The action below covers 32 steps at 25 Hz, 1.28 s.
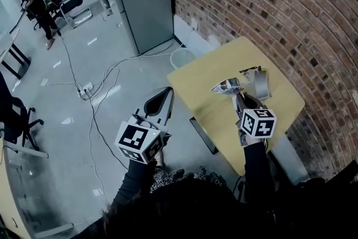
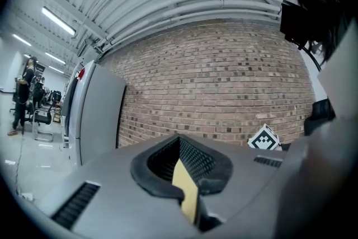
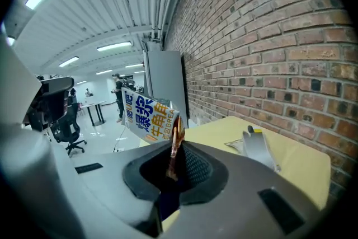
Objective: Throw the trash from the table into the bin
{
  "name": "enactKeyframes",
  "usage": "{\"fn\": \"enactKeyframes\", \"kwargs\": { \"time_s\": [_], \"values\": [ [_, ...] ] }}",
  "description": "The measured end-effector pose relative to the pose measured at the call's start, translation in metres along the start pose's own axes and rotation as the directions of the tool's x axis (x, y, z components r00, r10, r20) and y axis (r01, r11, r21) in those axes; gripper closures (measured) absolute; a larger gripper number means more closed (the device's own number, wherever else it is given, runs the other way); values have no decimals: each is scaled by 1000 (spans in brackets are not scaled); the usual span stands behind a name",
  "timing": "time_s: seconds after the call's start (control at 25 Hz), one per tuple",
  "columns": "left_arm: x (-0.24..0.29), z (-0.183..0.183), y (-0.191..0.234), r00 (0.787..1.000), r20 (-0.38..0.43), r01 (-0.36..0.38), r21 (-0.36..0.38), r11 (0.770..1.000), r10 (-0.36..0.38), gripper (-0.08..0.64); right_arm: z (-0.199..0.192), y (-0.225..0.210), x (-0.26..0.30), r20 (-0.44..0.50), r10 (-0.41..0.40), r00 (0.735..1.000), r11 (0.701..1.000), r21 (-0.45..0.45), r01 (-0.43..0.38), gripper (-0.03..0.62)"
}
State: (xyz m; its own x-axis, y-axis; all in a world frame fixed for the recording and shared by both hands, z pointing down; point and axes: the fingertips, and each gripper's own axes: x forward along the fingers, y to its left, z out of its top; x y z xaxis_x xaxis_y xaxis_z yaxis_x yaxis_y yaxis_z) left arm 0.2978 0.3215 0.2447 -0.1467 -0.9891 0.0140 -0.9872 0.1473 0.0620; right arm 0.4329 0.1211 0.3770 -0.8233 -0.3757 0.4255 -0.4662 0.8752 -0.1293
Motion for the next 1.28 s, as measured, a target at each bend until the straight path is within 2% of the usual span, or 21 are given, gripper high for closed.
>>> {"fn": "enactKeyframes", "kwargs": {
  "time_s": [0.52,0.8,1.04,1.28],
  "values": [
    [0,13,142,1000,3,29,-16,999,-29,554,47,92,104,3,-16,1000,1000,-6,16,568],
    [3,13,206,998,-12,60,-27,998,-60,554,58,131,155,-16,-28,999,1000,-1,28,568],
    [10,7,243,996,-20,84,-50,995,-86,554,64,144,181,-30,-69,997,998,-1,69,568],
    [24,-2,261,993,-40,106,-66,992,-109,554,64,141,197,-44,-94,995,995,20,95,568]
  ]
}}
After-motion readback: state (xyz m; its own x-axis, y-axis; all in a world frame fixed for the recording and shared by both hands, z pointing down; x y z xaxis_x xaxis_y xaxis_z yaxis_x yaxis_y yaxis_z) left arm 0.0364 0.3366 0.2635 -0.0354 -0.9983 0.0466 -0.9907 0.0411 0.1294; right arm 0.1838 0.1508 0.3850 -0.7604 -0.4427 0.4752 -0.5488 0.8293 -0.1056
